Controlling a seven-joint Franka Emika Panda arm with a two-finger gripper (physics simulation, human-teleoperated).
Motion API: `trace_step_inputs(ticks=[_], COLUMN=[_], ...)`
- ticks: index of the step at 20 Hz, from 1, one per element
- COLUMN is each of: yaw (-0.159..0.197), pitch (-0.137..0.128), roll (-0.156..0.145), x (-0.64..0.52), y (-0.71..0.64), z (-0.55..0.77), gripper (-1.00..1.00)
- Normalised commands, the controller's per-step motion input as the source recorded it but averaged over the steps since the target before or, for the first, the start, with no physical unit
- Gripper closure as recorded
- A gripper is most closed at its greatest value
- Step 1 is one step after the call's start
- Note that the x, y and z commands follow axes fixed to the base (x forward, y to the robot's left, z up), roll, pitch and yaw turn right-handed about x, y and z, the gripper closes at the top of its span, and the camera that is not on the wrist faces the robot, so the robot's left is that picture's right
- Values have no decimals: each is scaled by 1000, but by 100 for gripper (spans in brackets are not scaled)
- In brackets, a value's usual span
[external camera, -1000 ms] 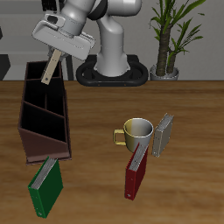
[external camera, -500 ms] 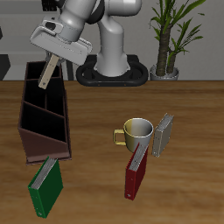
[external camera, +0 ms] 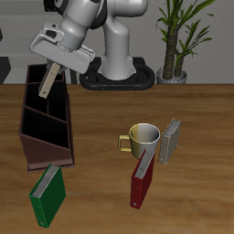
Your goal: Place the right yellow book into the right desk caddy's back compartment
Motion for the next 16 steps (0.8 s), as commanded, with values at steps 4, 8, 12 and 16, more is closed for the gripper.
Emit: trace_step_inputs(ticks=[4, 8, 12, 16], yaw=[-10, -7, -13, -22], pitch=[28, 18, 21, 32], roll=[-14, -9, -23, -22], x=[87, 18, 96, 127], y=[-72, -52, -91, -113], z=[-106, -54, -87, -97], gripper=[100, 100, 100, 100])
